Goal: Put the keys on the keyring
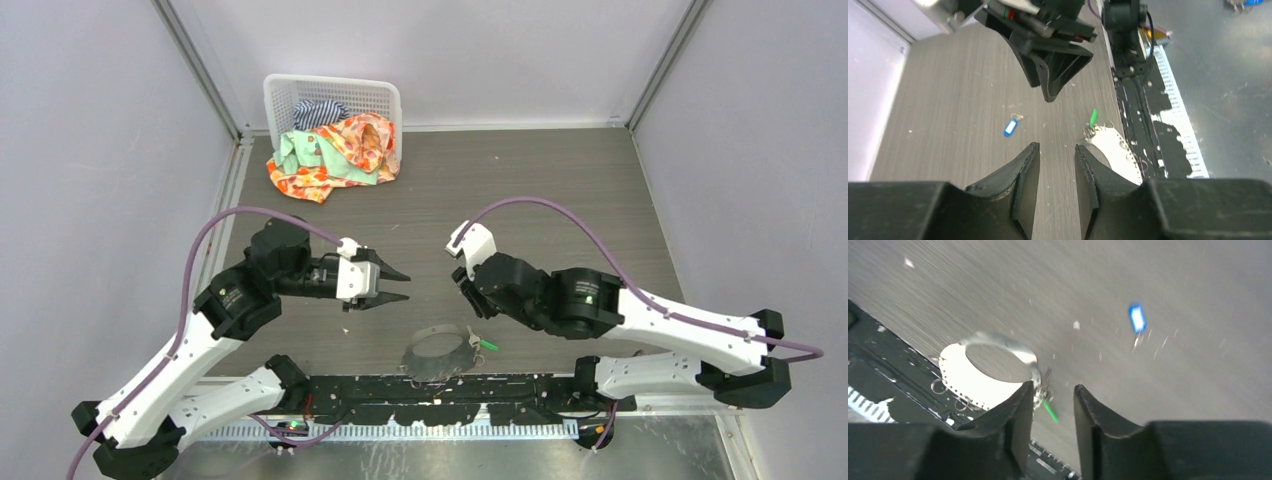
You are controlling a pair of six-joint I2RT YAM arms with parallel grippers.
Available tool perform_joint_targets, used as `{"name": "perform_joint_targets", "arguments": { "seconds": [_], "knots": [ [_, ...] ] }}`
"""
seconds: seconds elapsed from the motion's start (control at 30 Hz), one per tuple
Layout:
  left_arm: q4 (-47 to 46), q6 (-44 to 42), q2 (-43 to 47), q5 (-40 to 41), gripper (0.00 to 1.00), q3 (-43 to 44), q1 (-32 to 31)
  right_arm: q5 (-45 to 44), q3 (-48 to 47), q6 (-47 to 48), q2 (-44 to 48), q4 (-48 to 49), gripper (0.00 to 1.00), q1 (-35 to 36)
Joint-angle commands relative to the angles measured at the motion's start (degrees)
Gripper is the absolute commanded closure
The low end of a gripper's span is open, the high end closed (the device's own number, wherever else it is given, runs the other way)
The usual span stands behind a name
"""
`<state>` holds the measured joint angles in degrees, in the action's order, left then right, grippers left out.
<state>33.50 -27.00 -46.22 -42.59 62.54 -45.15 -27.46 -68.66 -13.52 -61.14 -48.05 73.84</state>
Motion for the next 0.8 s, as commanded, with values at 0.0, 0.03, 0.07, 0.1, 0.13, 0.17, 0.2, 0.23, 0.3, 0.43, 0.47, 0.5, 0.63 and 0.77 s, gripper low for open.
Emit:
{"name": "perform_joint_targets", "arguments": {
  "seconds": [0.0,0.03,0.07,0.1,0.13,0.17,0.2,0.23,0.3,0.43,0.47,0.5,0.63,0.77],
  "knots": [
    [6.03,-6.96,0.08,-2.37,0.64,-1.86,0.32,-0.4,11.56,-22.26,3.53,-0.32,0.55,-1.85],
    [6.63,-7.81,0.07,-2.6,0.64,-2.31,0.32,1.91,14.69,-24.97,4.03,0.9,0.51,-1.81],
    [6.89,-8.43,0.07,-2.84,0.63,-2.85,0.32,4.05,18.32,-26.4,4.26,2.65,0.44,-1.85],
    [6.88,-8.88,0.0,-3.16,0.63,-3.17,0.32,5.15,20.54,-27.58,4.19,3.96,0.4,-1.85],
    [6.75,-9.12,-0.13,-3.41,0.63,-3.33,0.32,6.02,22.39,-27.98,4.04,5.45,0.39,-1.78],
    [6.55,-9.08,-0.3,-3.72,0.63,-3.37,0.32,6.25,23.69,-28.06,3.63,6.85,0.38,-1.83],
    [6.49,-8.99,-0.42,-4.07,0.63,-3.26,0.32,6.24,24.6,-27.76,3.12,7.82,0.38,-1.92],
    [6.68,-8.95,-0.57,-4.35,0.63,-3.09,0.32,6.67,25.15,-27.12,2.45,8.75,0.38,-2.57],
    [7.14,-9.0,-0.5,-4.56,0.63,-2.93,0.32,8.44,25.97,-25.53,1.05,10.63,0.38,-3.98],
    [7.3,-9.08,0.3,-4.26,0.64,-3.13,0.32,12.85,29.28,-23.37,0.07,14.81,0.38,-8.01],
    [7.09,-9.08,0.48,-4.33,0.65,-3.13,0.32,14.41,30.47,-23.05,0.18,15.96,0.38,-9.2],
    [6.92,-9.04,0.51,-4.34,0.66,-3.2,0.32,16.12,31.48,-22.84,0.35,17.16,0.39,-10.56],
    [6.35,-8.93,0.36,-4.59,0.68,-2.9,0.32,22.28,34.6,-22.72,0.8,19.79,0.39,-15.21],
    [5.87,-8.83,-0.05,-4.85,0.69,-2.52,0.32,25.54,34.83,-22.59,0.17,20.18,0.4,-16.63]
  ]
}}
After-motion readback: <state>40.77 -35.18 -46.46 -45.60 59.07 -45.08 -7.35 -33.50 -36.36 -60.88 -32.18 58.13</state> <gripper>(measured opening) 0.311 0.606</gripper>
